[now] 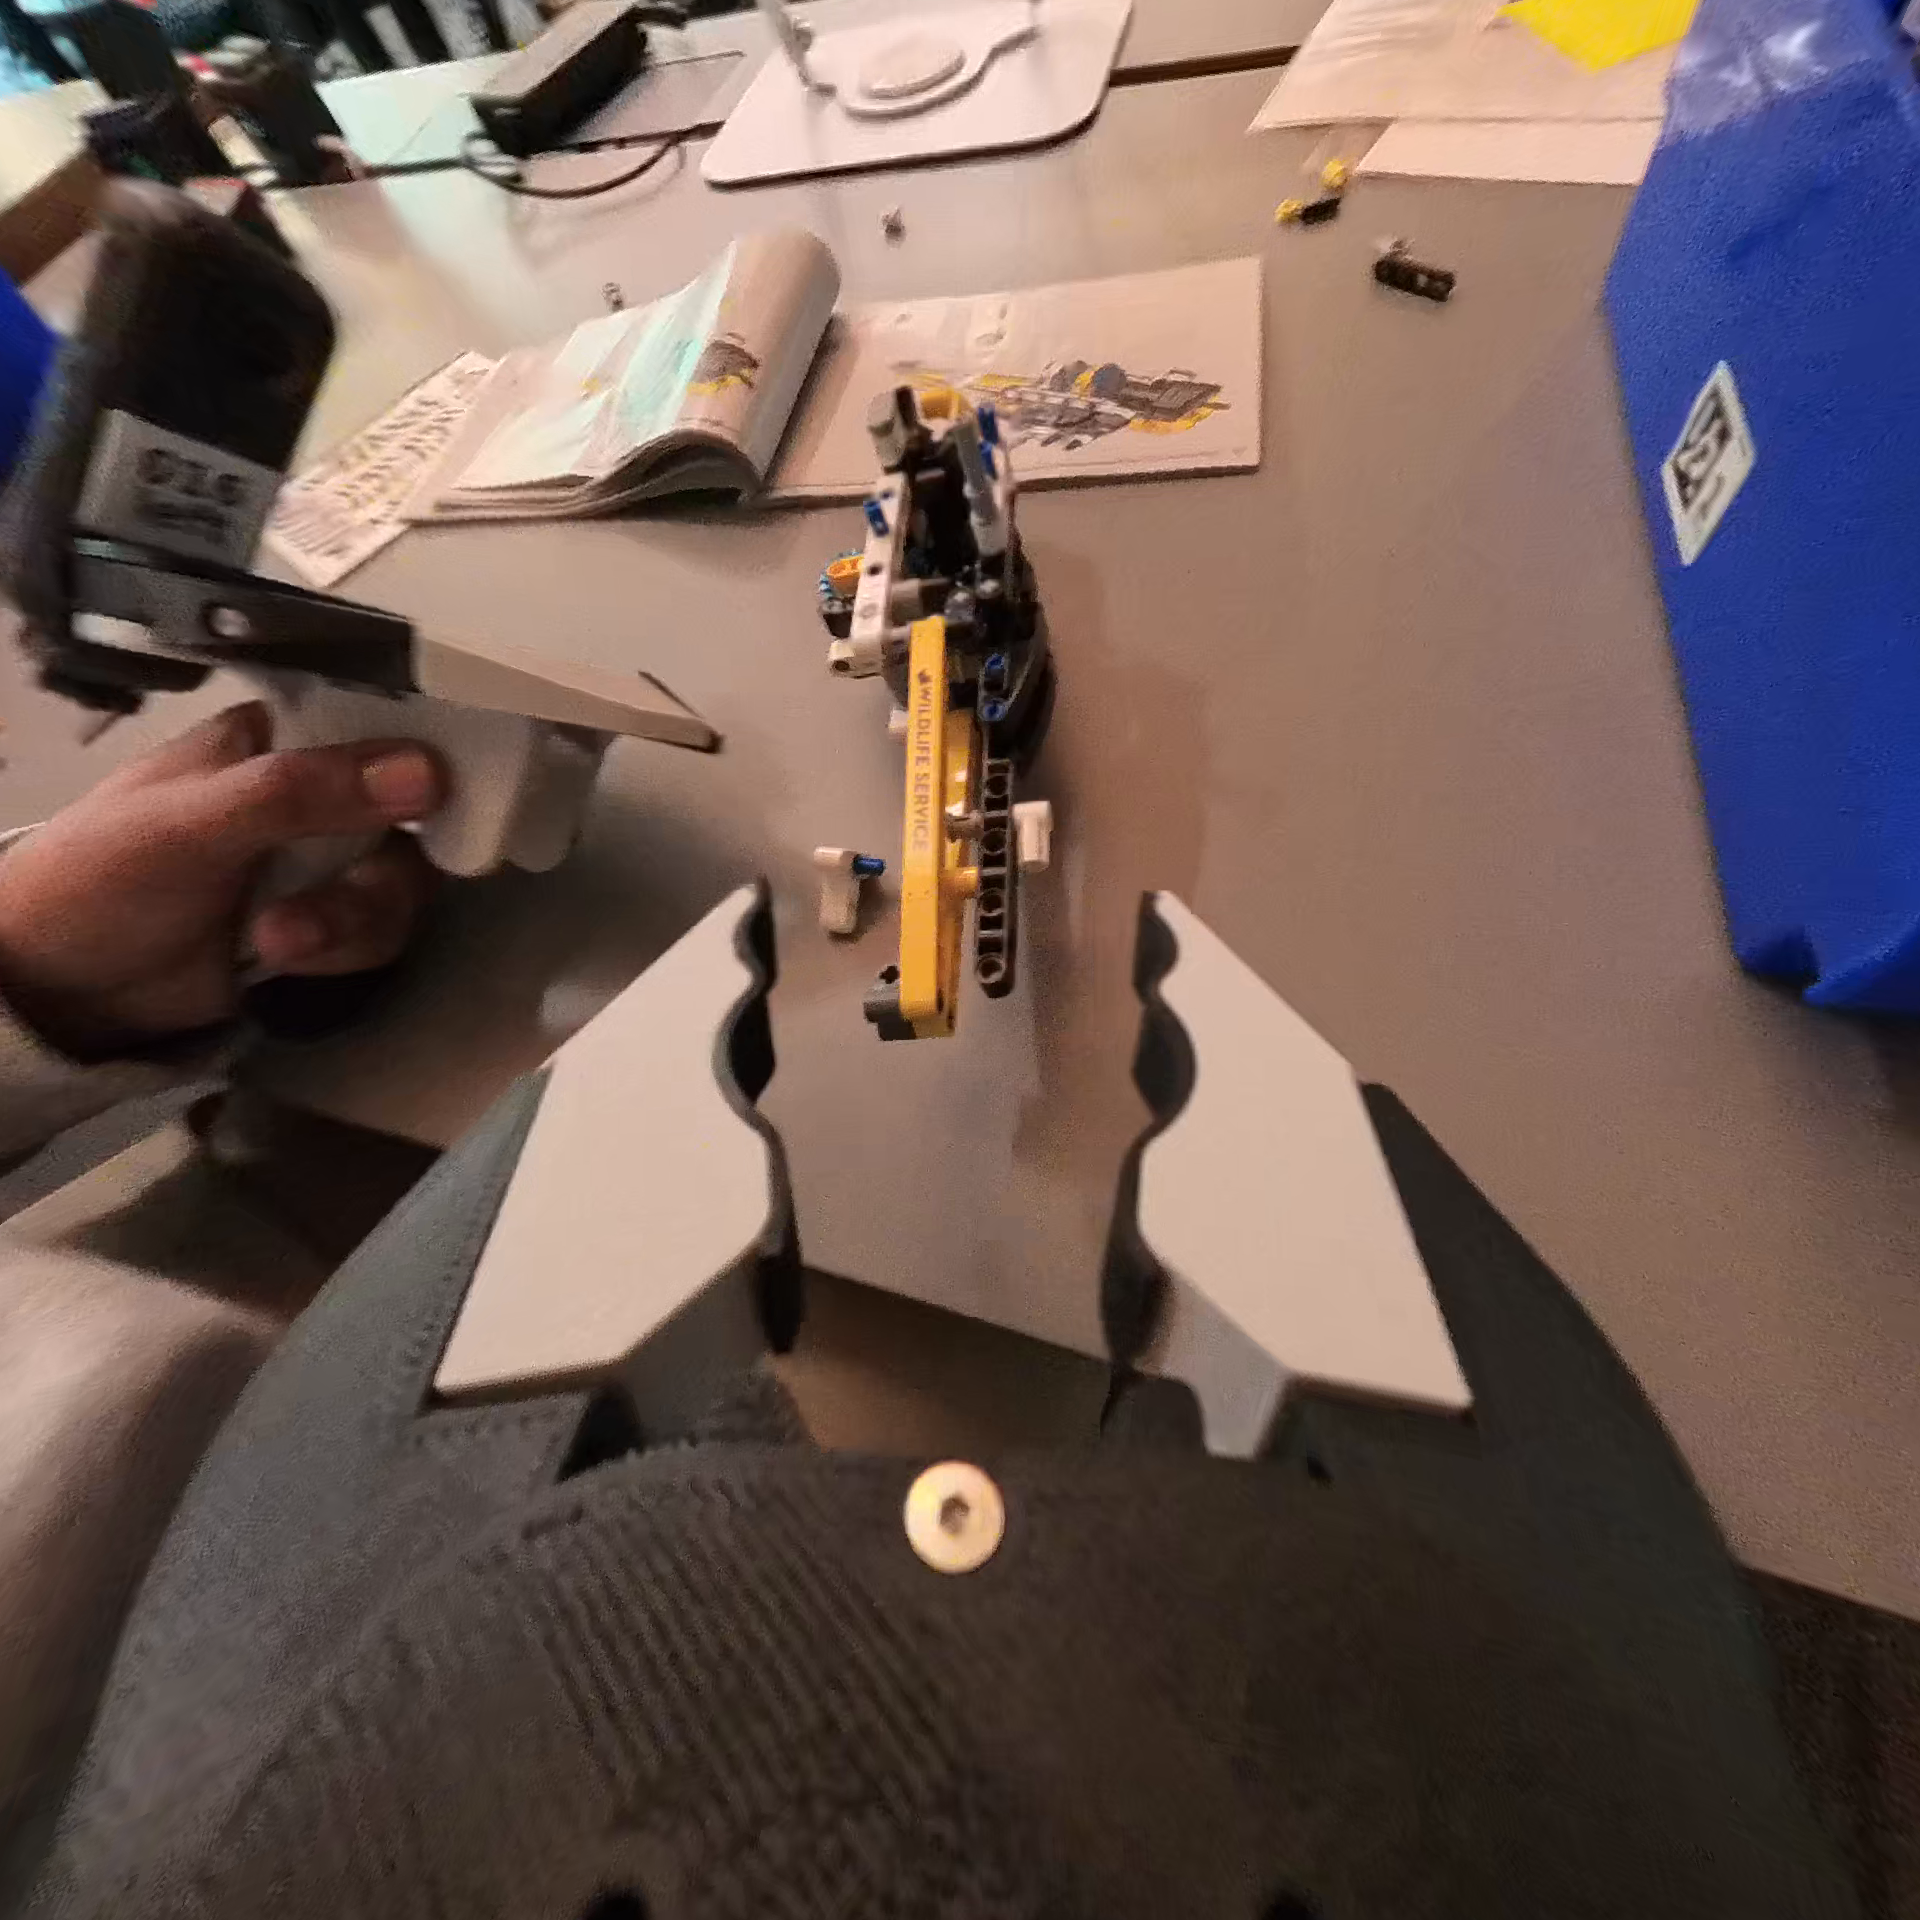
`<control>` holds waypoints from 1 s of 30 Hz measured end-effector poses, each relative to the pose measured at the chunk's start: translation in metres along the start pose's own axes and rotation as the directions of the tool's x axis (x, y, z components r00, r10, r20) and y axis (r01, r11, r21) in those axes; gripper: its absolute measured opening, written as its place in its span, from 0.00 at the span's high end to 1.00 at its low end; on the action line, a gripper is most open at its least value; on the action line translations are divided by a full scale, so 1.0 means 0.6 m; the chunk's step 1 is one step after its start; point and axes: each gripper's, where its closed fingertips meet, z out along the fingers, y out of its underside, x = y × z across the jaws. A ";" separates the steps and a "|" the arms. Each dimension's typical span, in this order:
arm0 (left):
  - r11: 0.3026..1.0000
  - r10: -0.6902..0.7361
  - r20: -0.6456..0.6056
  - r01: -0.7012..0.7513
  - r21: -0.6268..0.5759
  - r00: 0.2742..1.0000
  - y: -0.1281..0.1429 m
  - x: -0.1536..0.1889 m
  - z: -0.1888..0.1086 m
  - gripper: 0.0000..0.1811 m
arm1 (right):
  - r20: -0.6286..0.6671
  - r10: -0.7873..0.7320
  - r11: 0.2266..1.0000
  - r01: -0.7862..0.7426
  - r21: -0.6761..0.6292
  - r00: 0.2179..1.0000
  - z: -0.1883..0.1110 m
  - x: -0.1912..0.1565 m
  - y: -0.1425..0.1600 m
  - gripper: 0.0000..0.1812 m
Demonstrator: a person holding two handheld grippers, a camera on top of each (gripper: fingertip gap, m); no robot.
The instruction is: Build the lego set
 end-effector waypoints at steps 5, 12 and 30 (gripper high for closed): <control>1.000 0.011 0.022 -0.012 0.024 1.000 -0.007 0.010 -0.010 0.90 | -0.002 0.046 0.999 -0.046 -0.018 0.999 0.054 -0.002 0.027 0.64; 0.982 0.180 0.153 -0.187 0.036 0.972 -0.020 0.027 -0.030 0.76 | 0.197 0.117 0.992 -0.105 -0.069 0.973 0.067 0.009 0.022 0.87; 0.619 0.785 0.264 -0.710 -0.335 0.560 -0.045 0.058 -0.011 0.50 | 0.583 0.346 0.925 -0.371 -0.081 0.735 0.048 -0.024 -0.063 0.89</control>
